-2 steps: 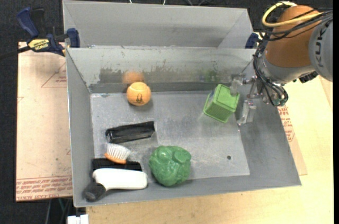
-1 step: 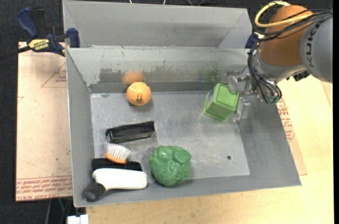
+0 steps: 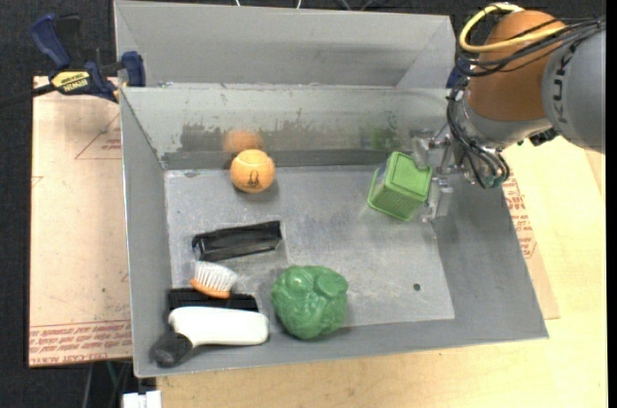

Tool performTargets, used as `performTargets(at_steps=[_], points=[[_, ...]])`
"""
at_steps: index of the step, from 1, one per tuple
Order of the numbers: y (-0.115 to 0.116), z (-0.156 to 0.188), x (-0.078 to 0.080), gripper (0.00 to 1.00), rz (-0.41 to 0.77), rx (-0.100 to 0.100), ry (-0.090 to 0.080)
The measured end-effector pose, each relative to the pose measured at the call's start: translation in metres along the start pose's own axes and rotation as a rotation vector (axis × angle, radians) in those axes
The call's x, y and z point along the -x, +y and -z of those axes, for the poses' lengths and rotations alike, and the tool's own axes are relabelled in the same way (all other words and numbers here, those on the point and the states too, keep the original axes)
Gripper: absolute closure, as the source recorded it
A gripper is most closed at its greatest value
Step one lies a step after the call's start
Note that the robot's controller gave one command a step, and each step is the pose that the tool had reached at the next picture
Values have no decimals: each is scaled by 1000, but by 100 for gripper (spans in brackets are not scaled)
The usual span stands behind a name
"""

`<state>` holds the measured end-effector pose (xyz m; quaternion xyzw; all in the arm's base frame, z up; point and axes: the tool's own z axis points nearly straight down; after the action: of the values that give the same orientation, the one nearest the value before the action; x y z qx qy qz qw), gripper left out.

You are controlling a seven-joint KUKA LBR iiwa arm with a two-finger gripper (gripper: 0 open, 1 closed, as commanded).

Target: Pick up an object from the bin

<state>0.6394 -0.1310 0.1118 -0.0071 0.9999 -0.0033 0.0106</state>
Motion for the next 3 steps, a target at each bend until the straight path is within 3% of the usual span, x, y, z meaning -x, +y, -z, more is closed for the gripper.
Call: performTargets(at_steps=[1, 2, 3], points=[[23, 75, 2, 0, 240, 3, 6], [6, 66, -2, 0, 223, 0, -5], [41, 53, -1, 0, 166, 4, 3]])
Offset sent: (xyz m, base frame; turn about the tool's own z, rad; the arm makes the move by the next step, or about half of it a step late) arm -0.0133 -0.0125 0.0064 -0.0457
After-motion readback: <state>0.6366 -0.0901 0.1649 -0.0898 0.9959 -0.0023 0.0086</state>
